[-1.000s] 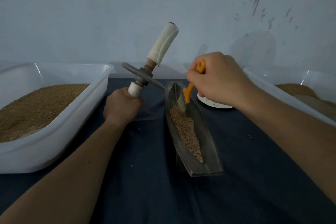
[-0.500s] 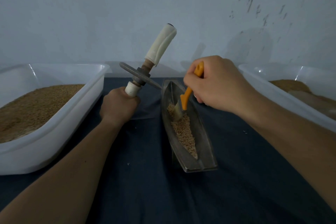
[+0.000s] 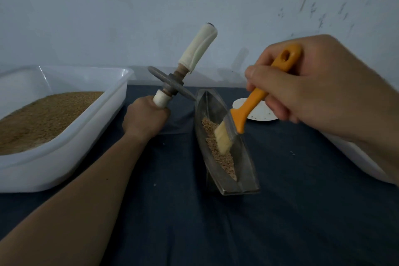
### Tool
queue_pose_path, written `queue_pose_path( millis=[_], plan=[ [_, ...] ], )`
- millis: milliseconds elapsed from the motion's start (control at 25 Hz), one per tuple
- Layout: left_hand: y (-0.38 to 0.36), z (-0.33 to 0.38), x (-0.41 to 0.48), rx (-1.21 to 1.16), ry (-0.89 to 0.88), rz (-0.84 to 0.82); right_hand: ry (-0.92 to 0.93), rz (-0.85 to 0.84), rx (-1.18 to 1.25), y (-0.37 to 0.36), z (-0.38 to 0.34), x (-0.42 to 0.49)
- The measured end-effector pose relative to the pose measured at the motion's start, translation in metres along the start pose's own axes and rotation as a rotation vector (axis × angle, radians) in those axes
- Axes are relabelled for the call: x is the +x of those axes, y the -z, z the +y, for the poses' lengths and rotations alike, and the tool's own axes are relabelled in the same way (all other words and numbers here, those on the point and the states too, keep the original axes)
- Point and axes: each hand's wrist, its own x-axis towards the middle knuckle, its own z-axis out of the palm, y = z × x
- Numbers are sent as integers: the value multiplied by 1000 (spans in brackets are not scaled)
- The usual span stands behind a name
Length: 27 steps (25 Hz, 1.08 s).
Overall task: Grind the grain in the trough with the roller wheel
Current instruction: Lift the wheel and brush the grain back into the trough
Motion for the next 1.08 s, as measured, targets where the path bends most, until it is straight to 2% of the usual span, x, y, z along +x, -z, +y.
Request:
queue_pose_path(
  millis=[200, 360, 440, 560, 720, 840, 1000, 1080],
  plan=[
    [0, 1, -2, 3, 3, -11, 133, 4, -44, 2, -27, -20],
    [2, 4, -3, 0, 0, -14, 44, -111, -164, -24, -26, -27],
    [2, 4, -3, -6, 4, -15, 9, -111, -230, -38, -19, -28],
    [2, 3, -3, -4, 2, -15, 15, -20, -219, -38, -15, -26],
    [2, 3, -2, 3, 1, -12, 158, 197, -241, -11, -31, -24],
    [1, 3, -3, 22, -6, -8, 161, 130, -226, -11, -40, -33],
    [1, 3, -4, 24, -10, -22, 53, -8, -283, -43, -27, -39],
    [1, 4, -4, 23, -10, -26, 5, -24, -322, -55, -14, -35]
  ],
)
